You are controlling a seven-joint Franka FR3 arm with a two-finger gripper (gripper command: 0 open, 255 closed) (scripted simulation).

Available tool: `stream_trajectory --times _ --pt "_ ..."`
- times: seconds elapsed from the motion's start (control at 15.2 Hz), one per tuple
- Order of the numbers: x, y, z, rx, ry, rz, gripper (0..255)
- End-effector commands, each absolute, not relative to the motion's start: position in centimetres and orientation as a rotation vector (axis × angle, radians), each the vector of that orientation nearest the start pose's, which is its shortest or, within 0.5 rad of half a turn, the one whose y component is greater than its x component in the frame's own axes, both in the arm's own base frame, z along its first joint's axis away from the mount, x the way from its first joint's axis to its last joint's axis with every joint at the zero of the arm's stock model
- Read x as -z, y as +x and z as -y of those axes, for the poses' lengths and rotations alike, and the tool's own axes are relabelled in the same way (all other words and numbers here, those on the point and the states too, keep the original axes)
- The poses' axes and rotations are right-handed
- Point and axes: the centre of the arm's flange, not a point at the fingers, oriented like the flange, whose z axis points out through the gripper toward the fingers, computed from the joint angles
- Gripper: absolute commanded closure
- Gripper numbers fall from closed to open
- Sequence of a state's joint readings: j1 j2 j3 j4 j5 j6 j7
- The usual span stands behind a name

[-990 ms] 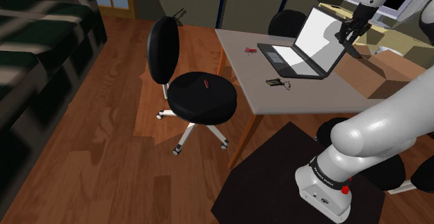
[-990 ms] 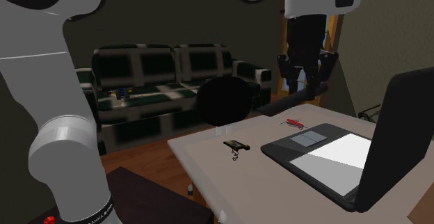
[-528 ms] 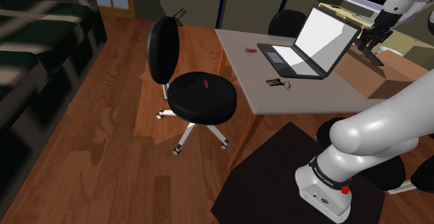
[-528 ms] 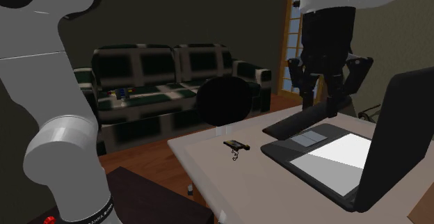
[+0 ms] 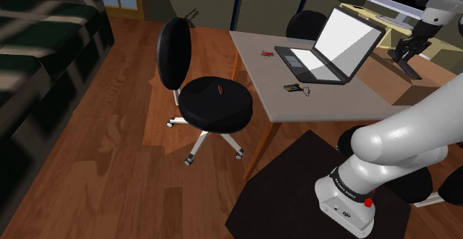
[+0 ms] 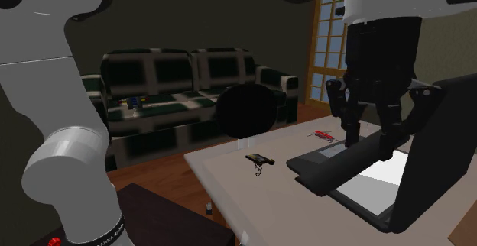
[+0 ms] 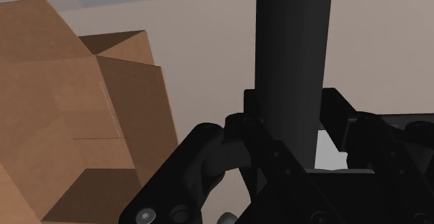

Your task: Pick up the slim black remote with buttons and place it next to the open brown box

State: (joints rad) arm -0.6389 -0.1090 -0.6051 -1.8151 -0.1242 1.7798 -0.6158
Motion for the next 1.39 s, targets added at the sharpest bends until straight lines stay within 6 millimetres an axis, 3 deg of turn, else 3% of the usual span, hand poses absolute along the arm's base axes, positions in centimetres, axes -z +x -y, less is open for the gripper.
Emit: stream_trajectory --times 0.0,1.32 --pt "-56.4 15.0 51.8 -0.024 -3.076 -0.959 255" --pt "-45.8 15.0 51.8 -0.024 -3.076 -0.959 255"
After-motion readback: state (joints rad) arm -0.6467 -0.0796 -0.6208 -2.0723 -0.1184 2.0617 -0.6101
